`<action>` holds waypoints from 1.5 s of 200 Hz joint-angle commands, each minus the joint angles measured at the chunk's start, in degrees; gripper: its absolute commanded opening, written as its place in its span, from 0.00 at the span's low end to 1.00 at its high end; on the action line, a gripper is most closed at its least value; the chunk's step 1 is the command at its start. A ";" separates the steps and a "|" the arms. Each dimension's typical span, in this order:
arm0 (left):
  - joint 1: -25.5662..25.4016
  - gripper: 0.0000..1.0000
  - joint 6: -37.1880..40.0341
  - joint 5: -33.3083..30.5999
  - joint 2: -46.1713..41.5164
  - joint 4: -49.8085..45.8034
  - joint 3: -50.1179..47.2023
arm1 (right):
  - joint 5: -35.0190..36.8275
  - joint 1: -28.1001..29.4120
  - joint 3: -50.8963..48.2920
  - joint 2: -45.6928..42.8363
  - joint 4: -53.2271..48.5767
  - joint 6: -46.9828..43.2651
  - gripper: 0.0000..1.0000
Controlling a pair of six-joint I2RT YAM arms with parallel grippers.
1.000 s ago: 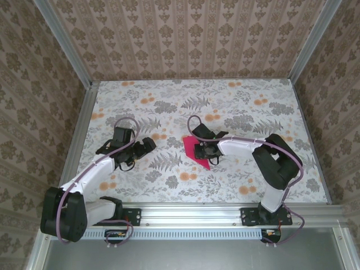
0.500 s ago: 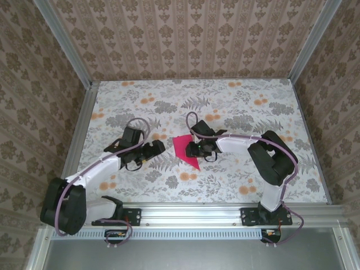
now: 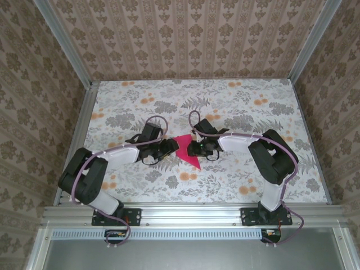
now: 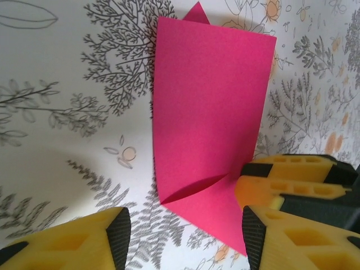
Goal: Fold a paper plane with a square sheet of paper (pick it up from the middle)
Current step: Rotate the paper at the center of the table, then fold the wing for the fifth time at the center of the table.
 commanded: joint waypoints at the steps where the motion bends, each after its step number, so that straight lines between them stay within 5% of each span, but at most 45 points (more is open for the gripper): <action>1: -0.96 0.55 -3.69 2.57 2.59 2.26 2.46 | 1.51 -0.70 -1.50 2.58 -3.35 -1.28 0.33; 100: -2.39 0.60 -7.81 3.06 6.62 -0.04 4.12 | 1.63 -1.22 -1.94 2.51 -3.10 -1.22 0.33; 236: -2.56 0.33 -7.48 5.62 7.67 6.31 3.52 | -1.57 -2.81 -3.67 1.16 0.38 -0.64 0.35; 300: -2.72 0.12 -5.99 4.93 7.98 5.99 3.26 | -3.32 -3.06 -4.80 -1.65 4.15 -2.04 0.36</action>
